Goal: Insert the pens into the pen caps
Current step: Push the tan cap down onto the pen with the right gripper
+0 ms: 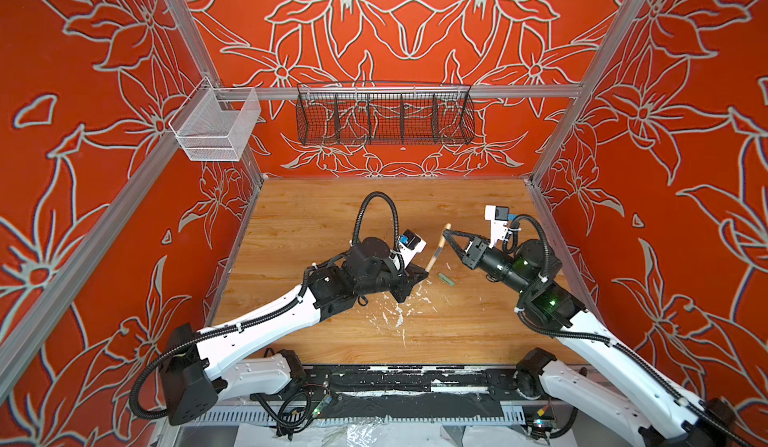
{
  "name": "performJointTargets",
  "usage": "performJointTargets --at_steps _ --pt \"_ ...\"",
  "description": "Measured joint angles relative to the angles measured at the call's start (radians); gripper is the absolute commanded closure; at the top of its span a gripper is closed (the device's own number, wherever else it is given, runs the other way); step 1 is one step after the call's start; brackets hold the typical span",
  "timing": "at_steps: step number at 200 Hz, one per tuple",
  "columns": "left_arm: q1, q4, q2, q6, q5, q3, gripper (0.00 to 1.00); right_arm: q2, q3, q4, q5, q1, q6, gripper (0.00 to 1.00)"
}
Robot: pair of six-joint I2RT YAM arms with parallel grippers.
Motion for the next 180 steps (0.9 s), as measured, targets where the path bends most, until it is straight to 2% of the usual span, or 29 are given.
performJointTargets --at_steps 139,180 --pt "0.000 -0.002 -0.012 0.008 -0.026 0.000 1.00 -0.011 0.000 -0.019 0.006 0.020 -0.014 1.00" --pt "-0.003 -0.002 -0.021 0.019 -0.047 0.000 1.00 -0.040 -0.043 0.010 0.018 0.034 -0.014 1.00"
